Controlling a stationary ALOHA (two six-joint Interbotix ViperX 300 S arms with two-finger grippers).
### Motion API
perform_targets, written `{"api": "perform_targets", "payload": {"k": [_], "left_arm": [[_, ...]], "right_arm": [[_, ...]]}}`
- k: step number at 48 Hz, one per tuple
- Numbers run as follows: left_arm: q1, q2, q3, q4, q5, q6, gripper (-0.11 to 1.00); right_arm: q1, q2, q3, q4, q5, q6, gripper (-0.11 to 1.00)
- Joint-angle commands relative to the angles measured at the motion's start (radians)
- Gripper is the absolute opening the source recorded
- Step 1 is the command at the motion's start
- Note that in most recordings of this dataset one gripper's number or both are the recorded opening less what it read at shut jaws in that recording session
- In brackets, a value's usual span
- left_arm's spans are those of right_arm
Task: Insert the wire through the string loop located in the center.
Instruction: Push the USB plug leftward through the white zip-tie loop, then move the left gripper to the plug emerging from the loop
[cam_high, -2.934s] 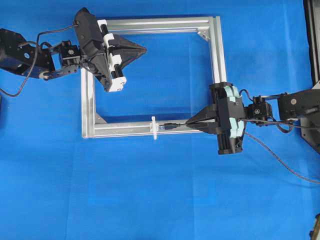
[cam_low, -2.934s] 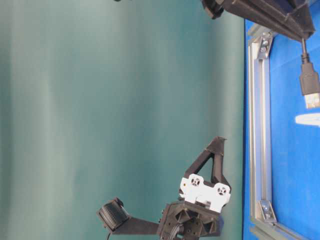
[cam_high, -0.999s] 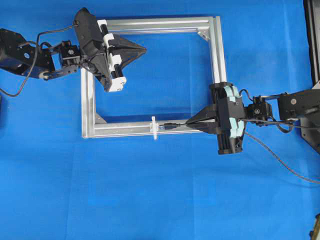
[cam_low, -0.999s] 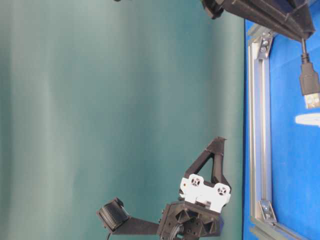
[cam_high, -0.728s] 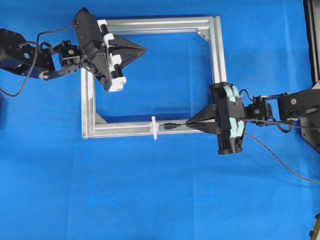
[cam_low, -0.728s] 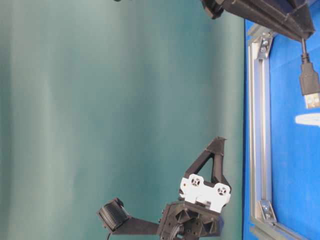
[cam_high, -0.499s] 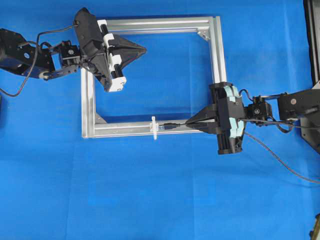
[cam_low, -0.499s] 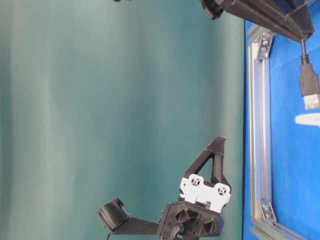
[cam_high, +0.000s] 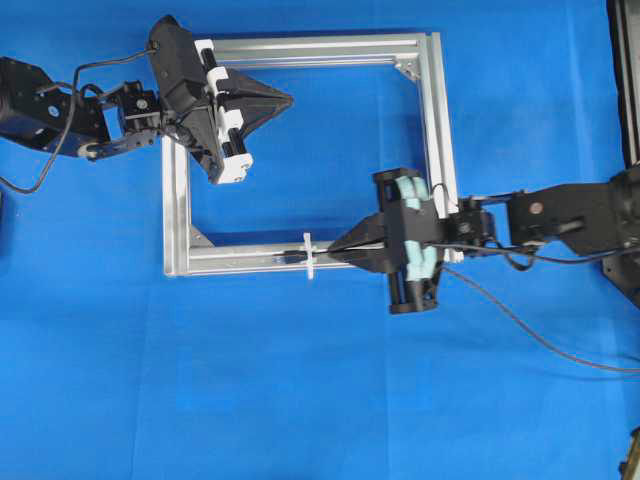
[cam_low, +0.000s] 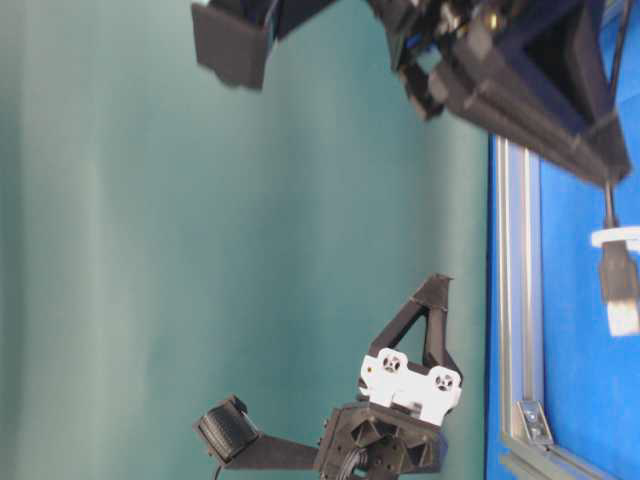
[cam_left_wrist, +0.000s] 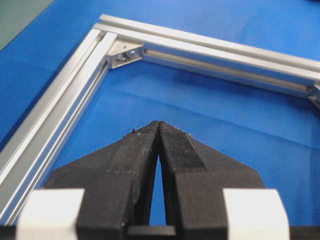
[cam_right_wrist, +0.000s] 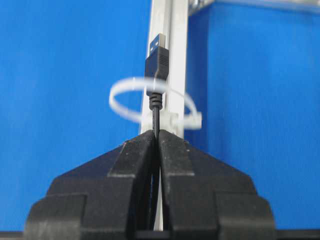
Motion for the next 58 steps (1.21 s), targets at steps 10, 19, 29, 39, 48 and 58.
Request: {"api": "perform_targets", "payload": {"k": [10,19,29,39,48,58], "left_arm": [[0.0,-0.031,-0.006,0.003,-0.005,0.002,0.0],[0.002,-0.031,-0.006,0.002,-0.005,0.002,0.0],[0.0,-0.031,-0.006,0.003,-0.005,0.002,0.0],[0.002,-0.031,-0.006,0.003,-0.005,0.002,0.0],[0.0,-0.031,-0.006,0.003,-0.005,0.002,0.0],[0.0,-0.031,-0.006,0.003,-0.005,0.0,0.0]], "right_arm": [[0.002,0.023,-0.074,-0.002,0.023,-0.002,-0.02],[0.003,0.023,-0.069,-0.002,0.025,-0.002,-0.02],[0.003,0.023,-0.067,-0.002,0.025,-0.002,-0.02],[0.003,0.023,-0.067,-0.002,0.025,-0.002,-0.02],[0.003,0.023,-0.067,-0.003,0.025,-0.002,-0.02],[0.003,0.023,-0.067,-0.003,0.023,-0.002,-0.02]]}}
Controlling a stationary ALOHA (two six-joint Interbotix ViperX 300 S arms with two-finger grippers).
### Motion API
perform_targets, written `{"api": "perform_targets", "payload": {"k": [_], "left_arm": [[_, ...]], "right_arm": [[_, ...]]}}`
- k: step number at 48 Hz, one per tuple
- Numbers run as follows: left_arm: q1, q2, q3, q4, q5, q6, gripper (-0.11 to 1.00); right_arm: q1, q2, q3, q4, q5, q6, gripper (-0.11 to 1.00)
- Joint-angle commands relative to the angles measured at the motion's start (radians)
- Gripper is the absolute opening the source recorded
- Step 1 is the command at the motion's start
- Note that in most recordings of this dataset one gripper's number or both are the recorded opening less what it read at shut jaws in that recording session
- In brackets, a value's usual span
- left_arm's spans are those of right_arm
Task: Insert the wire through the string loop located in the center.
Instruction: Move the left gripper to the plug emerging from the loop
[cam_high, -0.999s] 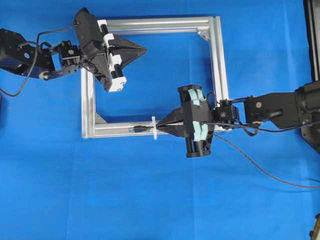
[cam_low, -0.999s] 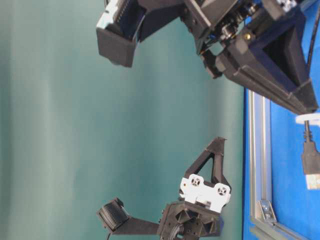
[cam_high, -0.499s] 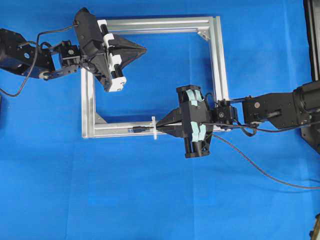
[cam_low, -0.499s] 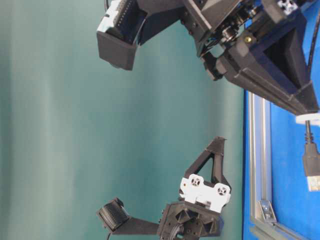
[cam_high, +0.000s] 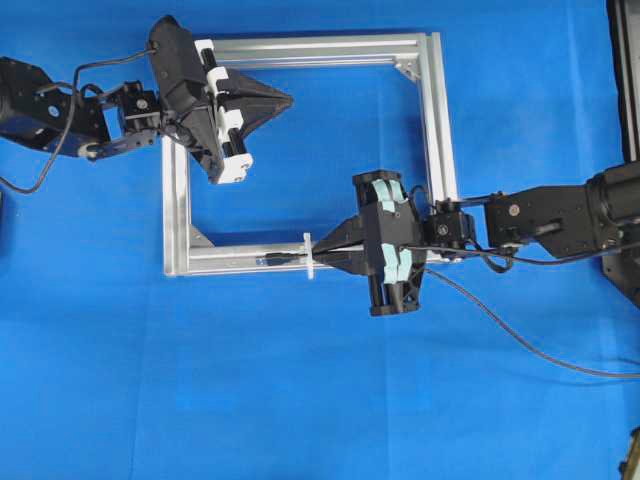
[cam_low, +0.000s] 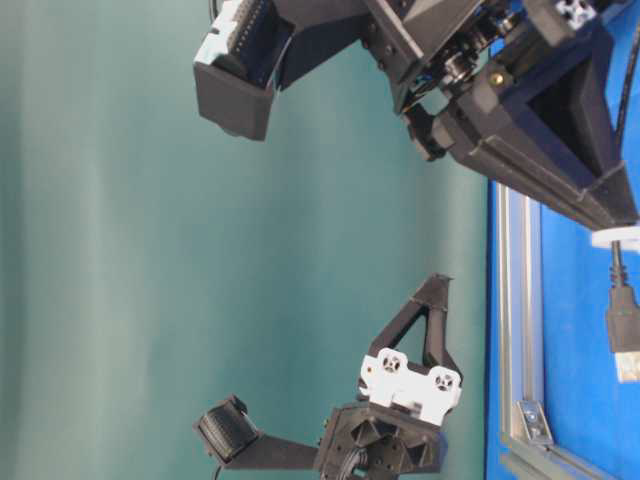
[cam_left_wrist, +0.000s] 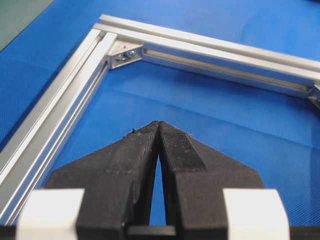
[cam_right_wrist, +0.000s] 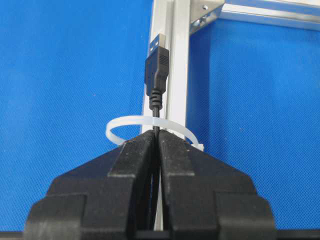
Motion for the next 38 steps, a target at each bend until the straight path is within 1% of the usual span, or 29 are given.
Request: {"api": "perform_targets", "payload": {"k": [1,5,11,18,29,38], "left_arm": [[0.0,-0.031,-0.006,0.005,-0.005,-0.002,0.0],[-0.011,-0.031,-0.006,0.005,-0.005,-0.014,0.0],[-0.051,-0.034,0.003,0.005,-0.003,-0.015,0.0],[-0.118,-0.054,0.028,0.005,-0.003,-0.018,0.0],[-0.253,-0.091,0.063,0.003,-0.005,-0.02,0.0],[-0.341,-0.098,0.069,0.0,-0.003,-0.02,0.0]], "right_arm": [[0.002,-0.014,-0.012,0.0,-0.003,-0.002,-0.02],[0.002,-0.014,-0.012,-0.002,-0.005,-0.003,-0.02],[0.002,-0.014,-0.012,-0.002,-0.005,-0.005,-0.02],[0.002,-0.014,-0.012,-0.002,-0.005,-0.005,-0.02],[0.002,-0.012,-0.014,-0.003,-0.003,-0.006,-0.02],[0.002,-0.014,-0.012,-0.003,-0.008,-0.005,-0.02]]}}
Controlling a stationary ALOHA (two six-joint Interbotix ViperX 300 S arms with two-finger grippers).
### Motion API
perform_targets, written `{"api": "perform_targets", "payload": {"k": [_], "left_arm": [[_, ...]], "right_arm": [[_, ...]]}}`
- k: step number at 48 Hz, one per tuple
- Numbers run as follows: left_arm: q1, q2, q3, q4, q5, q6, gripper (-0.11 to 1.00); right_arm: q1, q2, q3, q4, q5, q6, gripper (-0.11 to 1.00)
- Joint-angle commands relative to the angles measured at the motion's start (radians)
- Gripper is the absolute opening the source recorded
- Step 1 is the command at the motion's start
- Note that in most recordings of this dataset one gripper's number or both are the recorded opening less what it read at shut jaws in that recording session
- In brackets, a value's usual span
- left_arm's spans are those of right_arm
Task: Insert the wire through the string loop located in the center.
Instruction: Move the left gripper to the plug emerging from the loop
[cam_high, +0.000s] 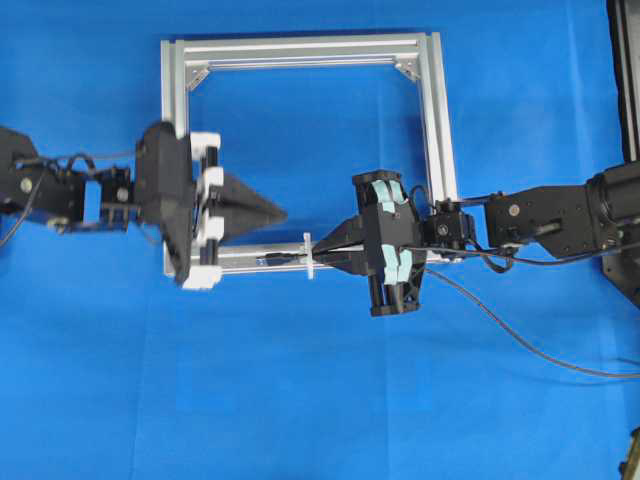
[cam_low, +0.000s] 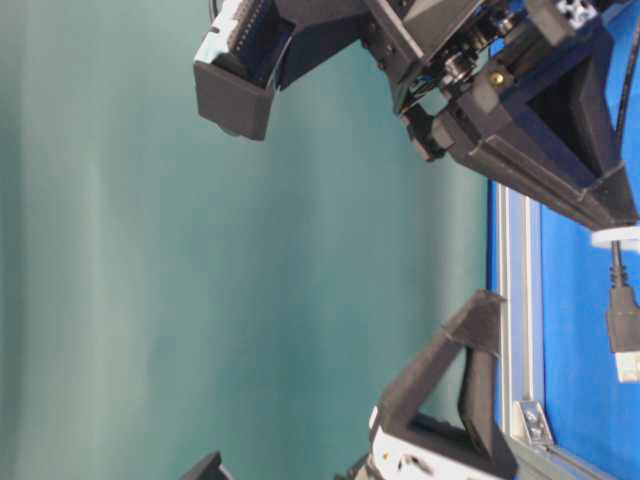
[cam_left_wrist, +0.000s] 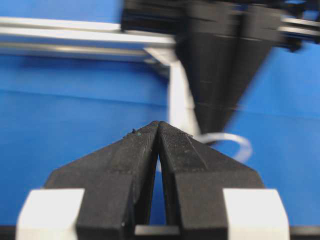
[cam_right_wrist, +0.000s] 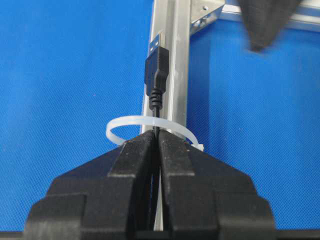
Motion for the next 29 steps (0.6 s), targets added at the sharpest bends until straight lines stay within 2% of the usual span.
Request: {"api": "perform_targets", "payload": {"k": [1,22,25,29], "left_arm": [[-0.034,-0.025,-0.008,-0.002,-0.002,-0.002,0.0],[-0.041,-0.018,-0.018,-0.002,0.061,0.0,0.01],[-0.041,-0.02,-0.018,-0.002,0.063,-0.002,0.1],[-0.043,-0.018,-0.021,-0.002,0.061,-0.003,0.33]], "right_arm": [[0.002,-0.014,-0.012,-0.002,-0.008,-0.002,-0.02],[0.003,-0.014,-0.011,-0.002,-0.003,-0.002,-0.02],[0.003,-0.014,-0.011,-0.002,-0.005,-0.002,-0.02],[0.003,-0.014,-0.012,-0.002,-0.005,0.0,-0.02]]}}
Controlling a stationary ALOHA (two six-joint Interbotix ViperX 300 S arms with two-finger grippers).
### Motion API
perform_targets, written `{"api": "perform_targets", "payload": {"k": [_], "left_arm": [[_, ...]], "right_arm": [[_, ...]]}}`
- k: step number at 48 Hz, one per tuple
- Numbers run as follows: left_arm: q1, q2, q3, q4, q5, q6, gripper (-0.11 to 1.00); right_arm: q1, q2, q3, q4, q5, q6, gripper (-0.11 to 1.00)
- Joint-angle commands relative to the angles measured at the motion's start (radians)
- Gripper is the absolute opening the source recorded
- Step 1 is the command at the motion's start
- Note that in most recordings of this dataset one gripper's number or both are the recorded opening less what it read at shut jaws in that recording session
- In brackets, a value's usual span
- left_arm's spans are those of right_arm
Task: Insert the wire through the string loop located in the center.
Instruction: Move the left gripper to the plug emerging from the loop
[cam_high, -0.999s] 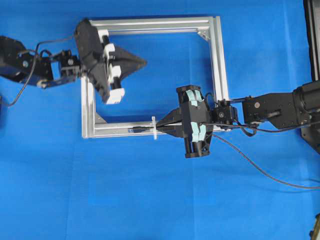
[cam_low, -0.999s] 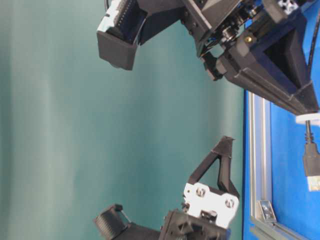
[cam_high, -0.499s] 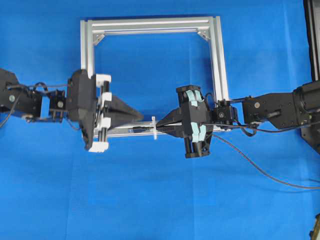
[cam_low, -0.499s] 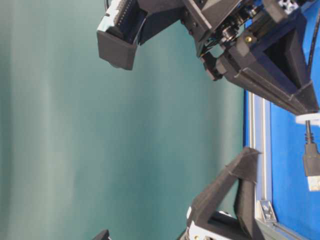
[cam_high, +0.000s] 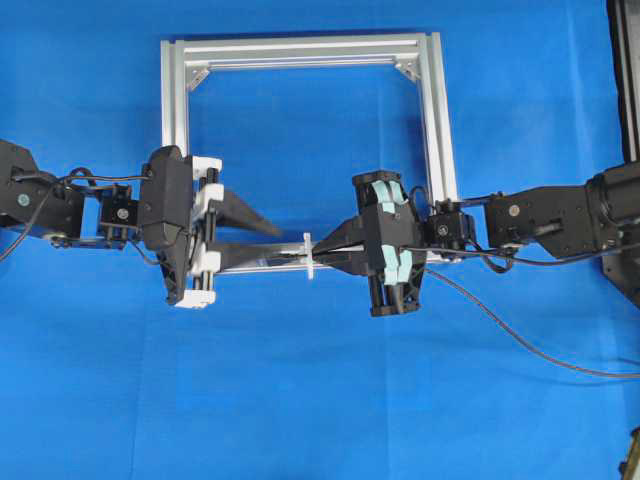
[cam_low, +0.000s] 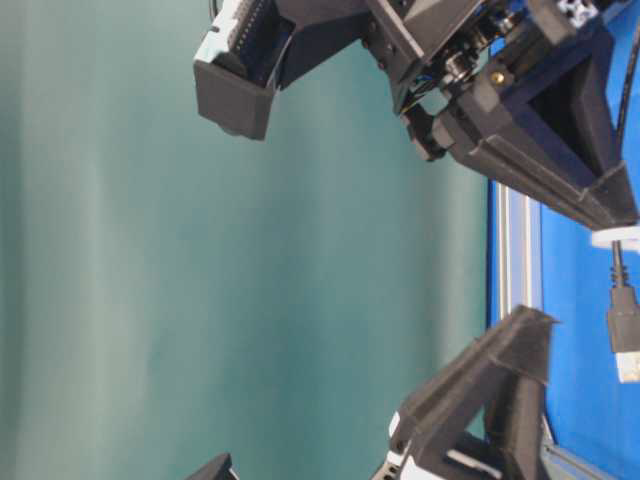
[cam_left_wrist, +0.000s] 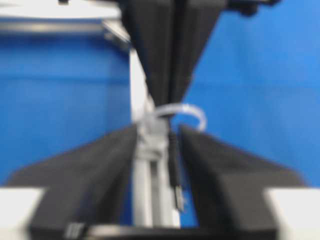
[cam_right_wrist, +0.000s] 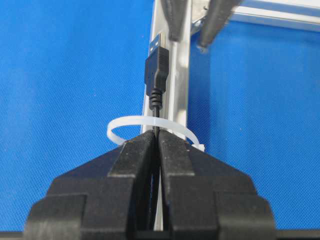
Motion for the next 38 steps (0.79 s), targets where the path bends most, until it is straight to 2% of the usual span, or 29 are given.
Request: {"api": "perform_targets", "payload": {"k": [1,7,11,27,38], "left_arm": [[-0.003,-0.017,-0.02,-0.002,-0.005,0.0,0.4],[-0.002,-0.017,-0.025,-0.002,-0.005,0.0,0.78],[0.0,-0.017,-0.025,-0.002,-0.003,0.0,0.92],[-0.002,-0.006,-0.026,-0.002,0.032,-0.002,0.93],[0.0,0.074,-0.031,-0.003,0.031,-0.002,0.93]], "right_arm": [[0.002,-0.014,-0.012,-0.002,-0.005,0.0,-0.02],[0.002,-0.014,-0.011,-0.002,-0.005,-0.002,-0.02],[0.002,-0.014,-0.011,0.0,-0.005,-0.002,-0.02],[0.002,-0.014,-0.011,-0.002,-0.006,0.0,-0.02],[0.002,-0.014,-0.012,-0.002,-0.009,-0.002,-0.02]]}}
